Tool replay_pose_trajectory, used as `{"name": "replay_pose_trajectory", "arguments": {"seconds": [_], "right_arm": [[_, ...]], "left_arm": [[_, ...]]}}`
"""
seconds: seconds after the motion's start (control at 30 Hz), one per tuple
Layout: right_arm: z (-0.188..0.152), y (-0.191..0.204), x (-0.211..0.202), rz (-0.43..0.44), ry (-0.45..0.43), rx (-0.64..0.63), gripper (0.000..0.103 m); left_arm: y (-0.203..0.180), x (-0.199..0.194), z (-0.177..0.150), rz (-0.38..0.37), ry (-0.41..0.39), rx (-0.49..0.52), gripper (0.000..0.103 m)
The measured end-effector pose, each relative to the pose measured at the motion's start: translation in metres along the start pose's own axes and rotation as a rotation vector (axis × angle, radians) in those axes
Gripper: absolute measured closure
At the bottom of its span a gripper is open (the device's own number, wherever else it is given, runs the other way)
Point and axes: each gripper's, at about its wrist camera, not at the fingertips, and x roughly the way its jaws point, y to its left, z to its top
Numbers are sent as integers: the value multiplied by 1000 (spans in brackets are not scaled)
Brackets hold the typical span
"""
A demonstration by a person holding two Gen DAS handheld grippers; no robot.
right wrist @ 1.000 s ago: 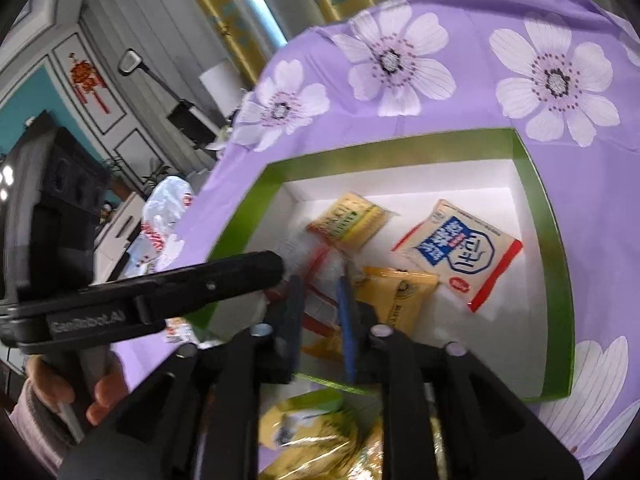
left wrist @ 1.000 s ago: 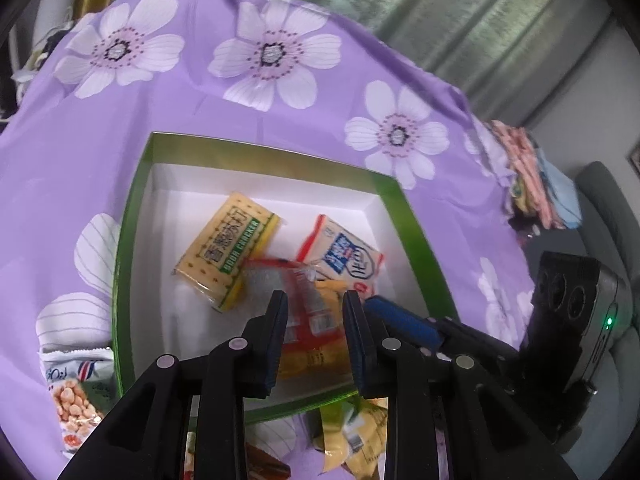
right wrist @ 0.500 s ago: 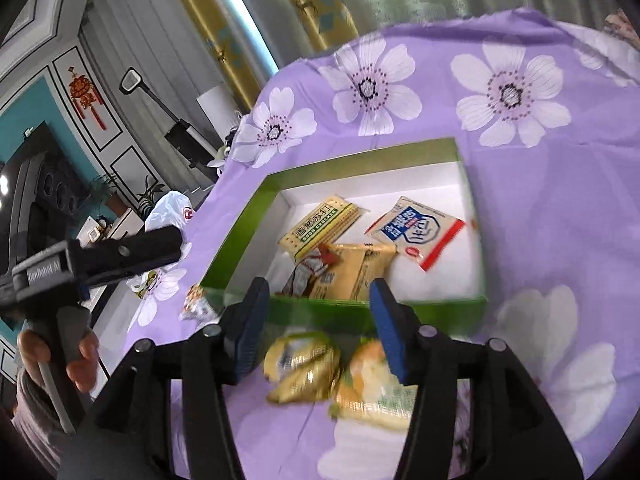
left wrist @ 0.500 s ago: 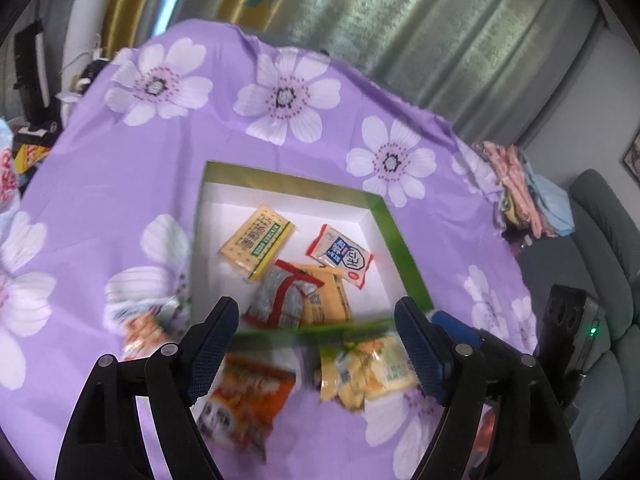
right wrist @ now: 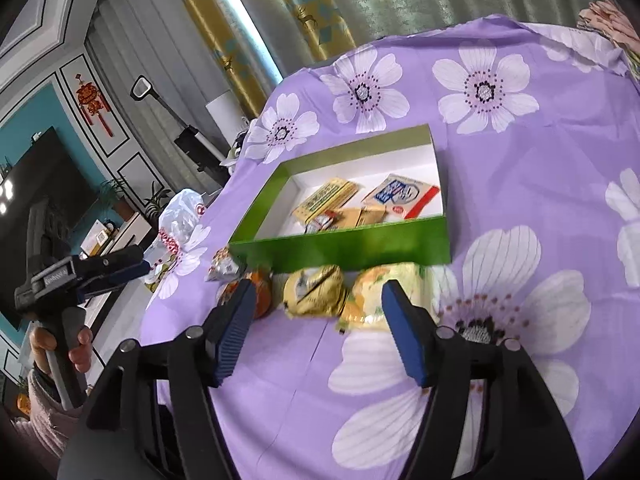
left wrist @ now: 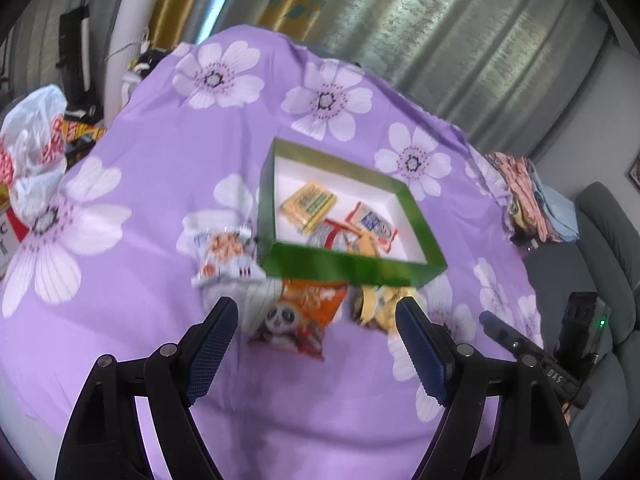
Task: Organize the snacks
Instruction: 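Move the open left gripper back toward the loose snacks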
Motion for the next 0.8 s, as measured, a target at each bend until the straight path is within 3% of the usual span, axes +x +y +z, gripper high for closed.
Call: {"name": "replay_pose_trajectory", "arguments": {"seconds": [0.27, 0.47, 0.8], "right_arm": [[-30, 3, 10, -7, 60, -34, 35], [-40, 7, 22, -31, 96, -100, 35], [-45, 10, 43, -32, 129, -177, 35]], "left_arm": [[-21, 25, -31, -160, 108, 4, 22], [-41, 46, -43, -185, 164, 45, 22], [-67, 72, -41, -139, 157, 181, 22]]}}
